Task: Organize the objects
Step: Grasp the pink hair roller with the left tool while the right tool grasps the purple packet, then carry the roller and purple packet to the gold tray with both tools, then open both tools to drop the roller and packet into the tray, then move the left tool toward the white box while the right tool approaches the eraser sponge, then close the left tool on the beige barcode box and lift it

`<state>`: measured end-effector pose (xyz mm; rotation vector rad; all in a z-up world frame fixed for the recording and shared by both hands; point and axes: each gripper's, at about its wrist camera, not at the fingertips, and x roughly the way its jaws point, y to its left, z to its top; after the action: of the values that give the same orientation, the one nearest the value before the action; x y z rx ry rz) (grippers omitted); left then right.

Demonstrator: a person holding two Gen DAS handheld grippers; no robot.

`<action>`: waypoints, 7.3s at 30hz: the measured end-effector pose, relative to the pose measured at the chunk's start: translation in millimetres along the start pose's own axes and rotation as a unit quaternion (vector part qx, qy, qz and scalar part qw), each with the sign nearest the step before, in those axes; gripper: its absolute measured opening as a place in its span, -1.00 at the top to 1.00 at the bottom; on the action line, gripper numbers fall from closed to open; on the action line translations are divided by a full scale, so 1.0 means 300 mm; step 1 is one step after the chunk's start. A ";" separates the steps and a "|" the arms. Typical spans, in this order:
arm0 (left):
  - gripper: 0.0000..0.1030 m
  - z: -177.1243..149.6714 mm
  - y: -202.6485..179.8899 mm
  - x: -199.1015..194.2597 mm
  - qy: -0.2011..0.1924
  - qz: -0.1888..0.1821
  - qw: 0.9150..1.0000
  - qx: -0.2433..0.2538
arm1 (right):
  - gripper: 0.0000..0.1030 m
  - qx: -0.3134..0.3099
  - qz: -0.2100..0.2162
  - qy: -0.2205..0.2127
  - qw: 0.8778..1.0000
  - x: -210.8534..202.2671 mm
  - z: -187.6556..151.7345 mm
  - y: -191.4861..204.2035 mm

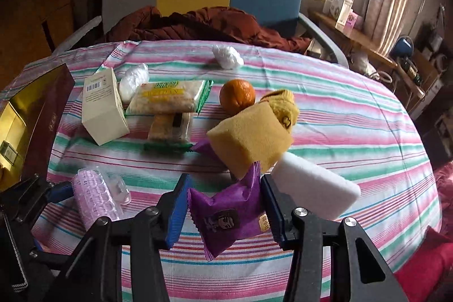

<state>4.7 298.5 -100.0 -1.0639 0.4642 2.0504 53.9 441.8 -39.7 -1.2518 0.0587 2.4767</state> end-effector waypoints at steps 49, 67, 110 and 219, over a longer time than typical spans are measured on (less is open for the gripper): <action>-0.38 -0.239 0.632 -0.631 -0.145 0.129 0.955 -0.224 | 0.03 -0.118 0.107 -0.091 0.983 -0.260 0.124 0.667; -0.38 -0.285 1.059 -0.619 -0.115 0.163 0.933 -0.299 | 0.02 -0.160 0.147 -0.033 0.976 -0.107 0.195 0.936; -0.57 -0.409 0.947 -0.729 -0.129 0.261 0.901 -0.320 | -0.99 -0.172 0.255 -0.054 0.950 -0.212 0.043 1.154; -0.32 0.348 0.387 0.209 0.082 0.033 0.972 -0.218 | -0.99 0.289 0.010 -0.014 0.957 0.061 0.040 -0.326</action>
<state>-162.3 317.0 -92.6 -1.5034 0.1270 2.1880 67.6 540.9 -34.6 -0.9578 0.7332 2.2416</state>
